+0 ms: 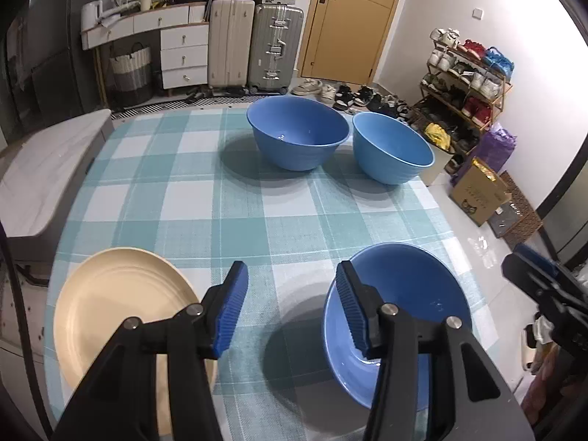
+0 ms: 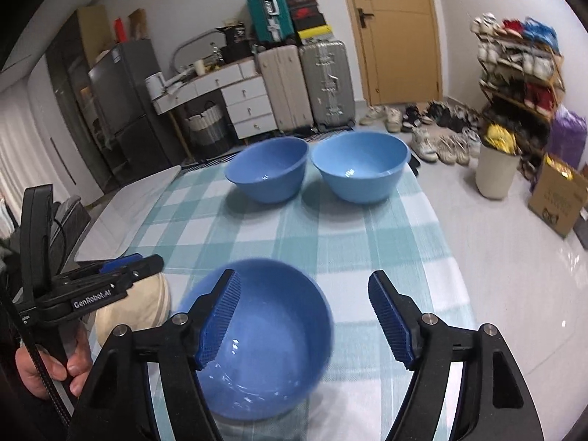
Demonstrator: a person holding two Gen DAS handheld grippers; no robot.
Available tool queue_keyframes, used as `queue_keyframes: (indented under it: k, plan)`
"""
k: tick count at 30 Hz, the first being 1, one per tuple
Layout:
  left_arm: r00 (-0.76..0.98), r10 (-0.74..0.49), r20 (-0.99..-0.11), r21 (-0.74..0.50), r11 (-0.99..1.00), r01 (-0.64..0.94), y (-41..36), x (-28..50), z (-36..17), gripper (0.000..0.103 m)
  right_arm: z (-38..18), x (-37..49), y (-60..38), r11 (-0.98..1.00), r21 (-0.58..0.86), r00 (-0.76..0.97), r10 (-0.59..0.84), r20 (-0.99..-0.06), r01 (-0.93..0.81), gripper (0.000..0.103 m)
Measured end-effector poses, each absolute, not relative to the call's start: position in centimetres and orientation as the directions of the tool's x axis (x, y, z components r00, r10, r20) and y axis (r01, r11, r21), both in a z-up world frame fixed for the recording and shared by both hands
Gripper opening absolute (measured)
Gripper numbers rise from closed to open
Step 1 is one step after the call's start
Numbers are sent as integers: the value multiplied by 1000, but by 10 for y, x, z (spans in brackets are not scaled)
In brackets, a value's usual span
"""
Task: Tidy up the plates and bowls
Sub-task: 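Lower the blue bowl onto the table and open both tools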
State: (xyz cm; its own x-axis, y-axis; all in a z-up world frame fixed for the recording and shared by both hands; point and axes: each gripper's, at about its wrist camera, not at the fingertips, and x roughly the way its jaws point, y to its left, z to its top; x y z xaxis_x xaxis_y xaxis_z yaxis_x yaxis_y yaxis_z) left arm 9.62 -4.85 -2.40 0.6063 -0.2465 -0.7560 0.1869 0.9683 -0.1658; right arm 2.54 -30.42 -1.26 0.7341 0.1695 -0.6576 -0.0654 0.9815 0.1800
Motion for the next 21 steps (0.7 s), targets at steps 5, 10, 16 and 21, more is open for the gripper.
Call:
queue_keyframes:
  k: [5, 10, 16, 21]
  plan:
    - [670, -204, -714, -127, 979, 162, -46, 90, -17, 53, 2, 16, -290, 977, 163, 796, 209, -569, -140, 88]
    - [712, -166, -682, -80, 985, 153, -49, 77, -9, 55, 10, 1, -280, 974, 133, 831, 225, -509, -183, 92]
    - [740, -175, -650, -78, 983, 164, -52, 61, 0, 58, 12, -10, -275, 970, 145, 836, 244, -491, -197, 94]
    - [766, -168, -621, -31, 981, 190, -62, 41, 10, 59, 15, -19, -272, 971, 153, 856, 235, -461, -185, 97]
